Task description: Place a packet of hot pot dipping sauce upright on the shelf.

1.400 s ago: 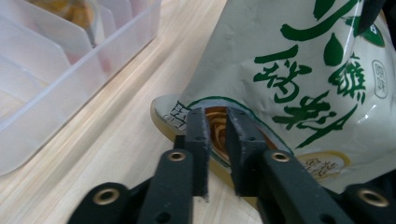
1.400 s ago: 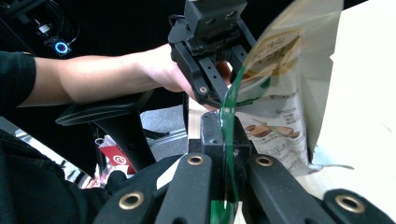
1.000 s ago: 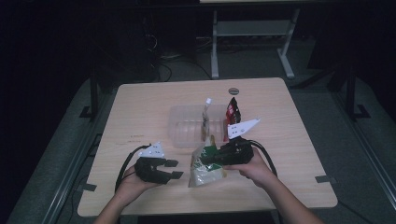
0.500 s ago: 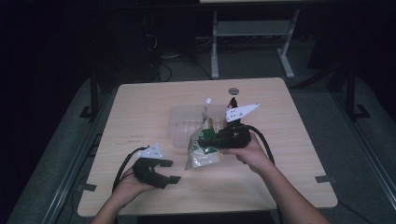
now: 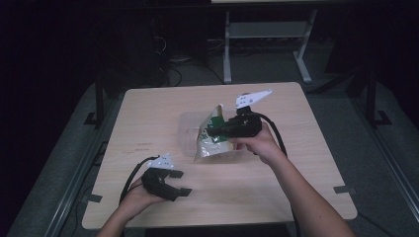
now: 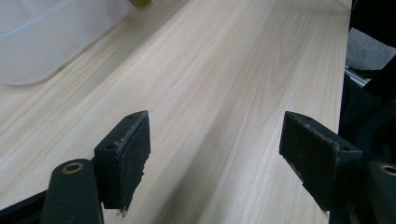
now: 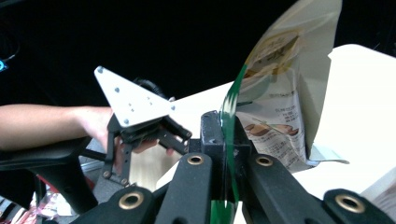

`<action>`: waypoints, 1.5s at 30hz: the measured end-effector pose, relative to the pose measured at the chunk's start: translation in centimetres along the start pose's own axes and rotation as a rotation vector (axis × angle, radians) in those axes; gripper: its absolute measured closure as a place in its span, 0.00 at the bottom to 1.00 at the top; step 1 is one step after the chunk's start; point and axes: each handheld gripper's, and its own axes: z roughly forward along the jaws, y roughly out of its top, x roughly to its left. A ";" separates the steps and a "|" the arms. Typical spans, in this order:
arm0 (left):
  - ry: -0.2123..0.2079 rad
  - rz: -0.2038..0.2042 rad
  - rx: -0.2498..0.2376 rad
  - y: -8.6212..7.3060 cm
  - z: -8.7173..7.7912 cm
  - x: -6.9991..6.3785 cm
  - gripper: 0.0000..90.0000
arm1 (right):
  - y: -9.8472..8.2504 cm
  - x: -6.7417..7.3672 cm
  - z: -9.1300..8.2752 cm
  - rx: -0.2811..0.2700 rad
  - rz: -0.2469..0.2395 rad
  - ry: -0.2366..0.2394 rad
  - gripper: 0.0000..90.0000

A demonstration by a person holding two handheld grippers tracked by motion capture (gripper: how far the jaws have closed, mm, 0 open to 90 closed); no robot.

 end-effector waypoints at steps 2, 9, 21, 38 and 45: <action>0.001 -0.003 0.000 0.0 0.0 0.0 0.27 | 0.4 -0.3 0.1 -0.004 -0.006 -0.005 1.00; 0.001 -0.003 0.003 0.0 0.0 0.1 0.27 | 1.3 -1.5 0.9 -0.002 -0.001 -0.030 1.00; 0.001 0.002 0.001 -0.1 0.1 0.1 0.27 | 0.6 -3.7 2.4 0.021 0.047 -0.091 1.00; -0.008 -0.001 0.008 -0.2 0.3 0.0 0.27 | 0.0 -4.8 3.9 0.061 0.062 -0.160 1.00; -0.010 0.000 0.010 -0.2 0.3 0.0 0.27 | -0.1 -4.9 4.3 0.075 0.058 -0.173 0.99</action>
